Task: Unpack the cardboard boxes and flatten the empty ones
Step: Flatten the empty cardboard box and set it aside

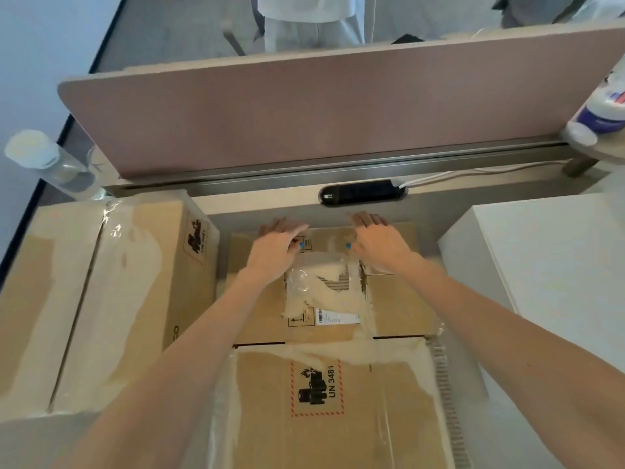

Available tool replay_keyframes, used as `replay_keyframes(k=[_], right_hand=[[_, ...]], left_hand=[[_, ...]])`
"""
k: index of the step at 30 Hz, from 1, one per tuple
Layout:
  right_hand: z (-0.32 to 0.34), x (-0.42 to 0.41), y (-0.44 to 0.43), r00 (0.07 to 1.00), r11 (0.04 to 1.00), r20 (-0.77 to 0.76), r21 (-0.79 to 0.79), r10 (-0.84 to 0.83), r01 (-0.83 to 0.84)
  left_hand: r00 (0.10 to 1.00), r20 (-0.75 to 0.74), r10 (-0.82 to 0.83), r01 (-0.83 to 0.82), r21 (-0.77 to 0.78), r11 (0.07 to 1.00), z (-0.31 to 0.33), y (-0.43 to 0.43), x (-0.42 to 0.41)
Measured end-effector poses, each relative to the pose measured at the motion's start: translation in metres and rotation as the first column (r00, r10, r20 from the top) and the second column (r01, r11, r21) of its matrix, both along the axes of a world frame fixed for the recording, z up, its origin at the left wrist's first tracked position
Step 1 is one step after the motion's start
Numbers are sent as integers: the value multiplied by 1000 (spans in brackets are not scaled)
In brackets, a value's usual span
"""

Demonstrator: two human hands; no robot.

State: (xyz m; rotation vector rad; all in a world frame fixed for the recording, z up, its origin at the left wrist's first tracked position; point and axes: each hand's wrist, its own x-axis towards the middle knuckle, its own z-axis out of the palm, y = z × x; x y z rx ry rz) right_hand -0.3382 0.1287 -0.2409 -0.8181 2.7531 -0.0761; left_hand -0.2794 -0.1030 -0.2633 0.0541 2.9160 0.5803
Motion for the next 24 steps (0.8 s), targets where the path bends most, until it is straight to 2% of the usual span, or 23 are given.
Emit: replay_keyframes(k=[4,7,10,16,24], right_hand=[[-19,41,5,993,993,-40,-60,-108,105],[-35,80,3,976,972,51,-88,-213,217],[-56,96,3,983,982,19,-41,-183,183],[-71,59,2,985,987,-76,-40,-155,153],[-79,43,0,978,990,-153,-47,-141,136]], left_hand=[[991,-98,87,-92,-48,995,-23,17,45],[990,-61,127,-133,-97,986,-39,30,75],[990,-41,136,-141,-190,972,-55,33,83],[984,-68,162,-175,-272,946,-64,31,54],[980,-102,169,-191,-272,943,-68,31,39]])
